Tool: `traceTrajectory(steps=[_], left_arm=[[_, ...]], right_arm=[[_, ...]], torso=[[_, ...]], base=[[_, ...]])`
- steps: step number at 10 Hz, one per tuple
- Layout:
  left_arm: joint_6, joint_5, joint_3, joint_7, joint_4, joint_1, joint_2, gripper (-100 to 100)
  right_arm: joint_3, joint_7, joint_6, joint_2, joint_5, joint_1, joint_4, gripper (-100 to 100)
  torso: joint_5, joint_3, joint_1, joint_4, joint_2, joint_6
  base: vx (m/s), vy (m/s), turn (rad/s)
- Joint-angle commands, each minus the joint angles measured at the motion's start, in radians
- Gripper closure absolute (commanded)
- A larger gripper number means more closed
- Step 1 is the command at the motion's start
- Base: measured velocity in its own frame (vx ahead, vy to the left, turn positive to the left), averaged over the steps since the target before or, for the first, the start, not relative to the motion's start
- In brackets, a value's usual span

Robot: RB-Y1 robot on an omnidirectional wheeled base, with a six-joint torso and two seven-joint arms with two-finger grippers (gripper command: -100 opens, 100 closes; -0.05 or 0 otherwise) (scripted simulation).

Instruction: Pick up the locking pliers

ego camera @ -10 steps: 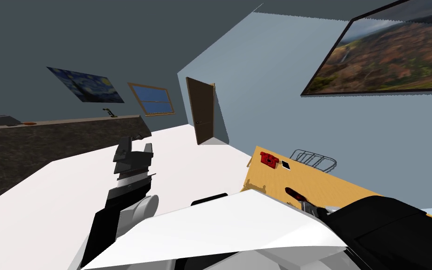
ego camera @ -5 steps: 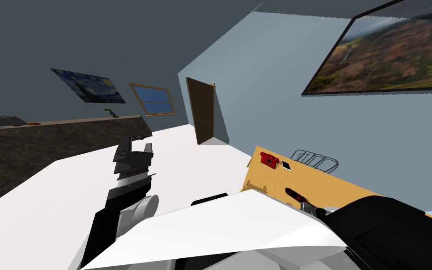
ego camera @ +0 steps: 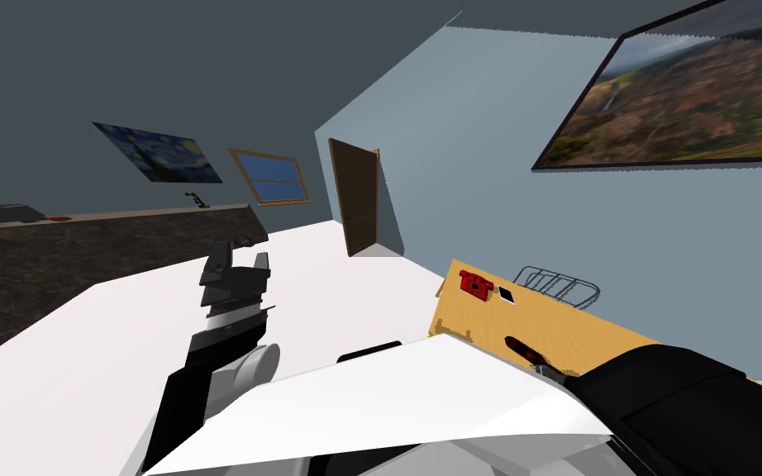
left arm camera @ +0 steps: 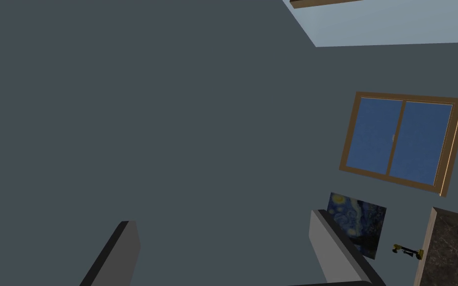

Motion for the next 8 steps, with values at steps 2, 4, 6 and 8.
traceTrajectory(steps=[2, 4, 6, 8], left_arm=[[0.000, 0.000, 0.000, 0.000, 0.000, 0.000, 0.000, 0], [0.000, 0.000, 0.000, 0.000, 0.000, 0.000, 0.000, 0], [0.000, 0.000, 0.000, 0.000, 0.000, 0.000, 0.000, 0], [0.000, 0.000, 0.000, 0.000, 0.000, 0.000, 0.000, 0]], right_arm=[[0.030, -0.022, -0.040, -0.009, 0.003, 0.040, -0.004, -100], [0.058, -0.041, -0.075, -0.013, 0.007, 0.071, 0.000, -100], [0.058, -0.041, -0.075, -0.013, 0.007, 0.071, -0.009, -100], [0.073, -0.051, -0.094, -0.015, 0.009, 0.088, 0.008, -100]], torso=[[0.000, -0.001, 0.000, 0.000, -0.001, 0.000], [0.000, 0.000, 0.001, 0.000, 0.000, 0.000], [0.000, 0.001, 0.001, 0.000, 0.001, 0.000], [0.000, 0.002, 0.002, 0.001, 0.003, 0.000]], base=[[0.115, -0.056, 0.014], [0.087, -0.050, 0.011], [0.051, -0.037, 0.005], [0.053, -0.030, 0.006]])
